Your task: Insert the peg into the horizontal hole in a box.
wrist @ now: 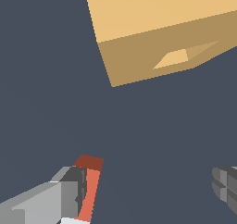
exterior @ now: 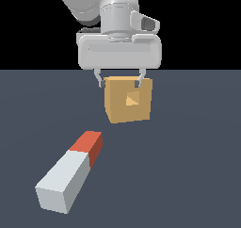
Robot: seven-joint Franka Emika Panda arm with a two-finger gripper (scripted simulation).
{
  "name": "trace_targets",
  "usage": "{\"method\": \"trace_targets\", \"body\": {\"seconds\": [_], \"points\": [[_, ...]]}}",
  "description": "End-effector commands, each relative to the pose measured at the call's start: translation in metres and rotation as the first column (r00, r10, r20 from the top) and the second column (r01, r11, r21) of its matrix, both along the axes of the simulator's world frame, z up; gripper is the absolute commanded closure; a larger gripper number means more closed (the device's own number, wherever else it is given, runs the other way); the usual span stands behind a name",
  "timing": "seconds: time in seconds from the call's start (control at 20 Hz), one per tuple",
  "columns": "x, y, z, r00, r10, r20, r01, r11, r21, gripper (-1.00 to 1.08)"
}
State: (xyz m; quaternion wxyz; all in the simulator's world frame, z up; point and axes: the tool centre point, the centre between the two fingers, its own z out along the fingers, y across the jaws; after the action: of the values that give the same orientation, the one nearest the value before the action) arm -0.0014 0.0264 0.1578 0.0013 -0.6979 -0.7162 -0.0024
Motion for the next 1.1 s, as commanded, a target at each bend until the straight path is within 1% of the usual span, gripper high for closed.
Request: {"method": "trace_targets", "body": {"seconds": [0.0,0.25,0.45,0.65,0.9,1.05], "points": [[0.000,0.000,0.000,1.000,0.000,0.000,0.000,1.000,0.000,-0.92],[-0.004,-0.009,-0.004,1.000,-0.010,0.000,0.010,1.000,0.000,-0.92],[-0.013,-0.029,-0.013,0.999,-0.033,0.000,0.033,0.999,-0.001,-0.92],[-0.028,-0.063,-0.029,0.997,-0.072,0.000,0.072,0.997,-0.002,-0.92],[-0.056,-0.116,-0.055,0.991,-0.134,-0.001,0.134,0.991,-0.004,-0.92],[-0.071,-0.142,-0.068,0.986,-0.165,-0.001,0.165,0.986,-0.006,-0.92]]}}
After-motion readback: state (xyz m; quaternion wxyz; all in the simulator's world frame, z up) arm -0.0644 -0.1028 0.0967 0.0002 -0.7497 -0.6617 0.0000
